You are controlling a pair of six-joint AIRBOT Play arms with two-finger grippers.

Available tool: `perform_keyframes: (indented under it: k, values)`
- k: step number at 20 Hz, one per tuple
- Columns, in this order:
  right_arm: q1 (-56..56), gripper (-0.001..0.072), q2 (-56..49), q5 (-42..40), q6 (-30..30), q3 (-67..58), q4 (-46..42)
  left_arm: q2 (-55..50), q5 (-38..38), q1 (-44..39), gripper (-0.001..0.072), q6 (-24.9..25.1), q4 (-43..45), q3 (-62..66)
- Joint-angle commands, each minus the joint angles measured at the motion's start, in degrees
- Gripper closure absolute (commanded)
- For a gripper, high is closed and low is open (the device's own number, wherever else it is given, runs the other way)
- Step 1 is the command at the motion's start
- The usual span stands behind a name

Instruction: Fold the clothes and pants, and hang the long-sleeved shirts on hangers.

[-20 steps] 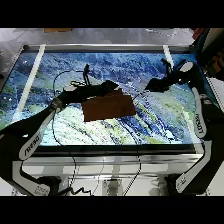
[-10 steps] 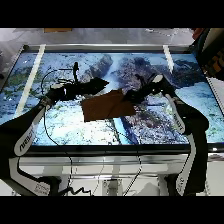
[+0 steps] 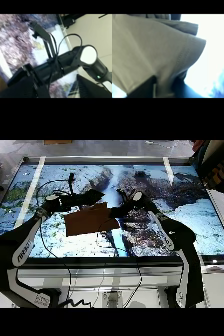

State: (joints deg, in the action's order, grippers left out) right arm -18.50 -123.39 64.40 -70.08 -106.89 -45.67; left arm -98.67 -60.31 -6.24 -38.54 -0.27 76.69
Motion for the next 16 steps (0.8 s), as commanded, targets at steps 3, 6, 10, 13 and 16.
perform_keyframes:
  k: [3,6,10,13,16]
  values:
    - [-0.57,0.0696,0.96,0.94,7.93,-0.11,0.42,0.81,-0.44,4.2,0.046,2.19,0.87,0.04]
    - [2.16,0.0555,2.97,1.75,9.33,-0.13,0.17,2.62,-0.46,6.99,0.0488,2.16,3.3,0.04]
    - [6.97,0.0134,3.61,2.14,-0.26,-0.07,-2.78,4.68,-0.63,8.55,0.0488,2.16,3.26,0.04]
    - [9.27,0.0134,3.37,3.67,-4.26,-0.07,0.28,4.92,-0.87,8.41,0.0488,2.16,3.28,0.04]
    - [9.09,0.0112,1.38,6.67,-4.68,-0.07,4.87,4.92,-0.98,8.24,0.0488,2.14,3.23,0.04]
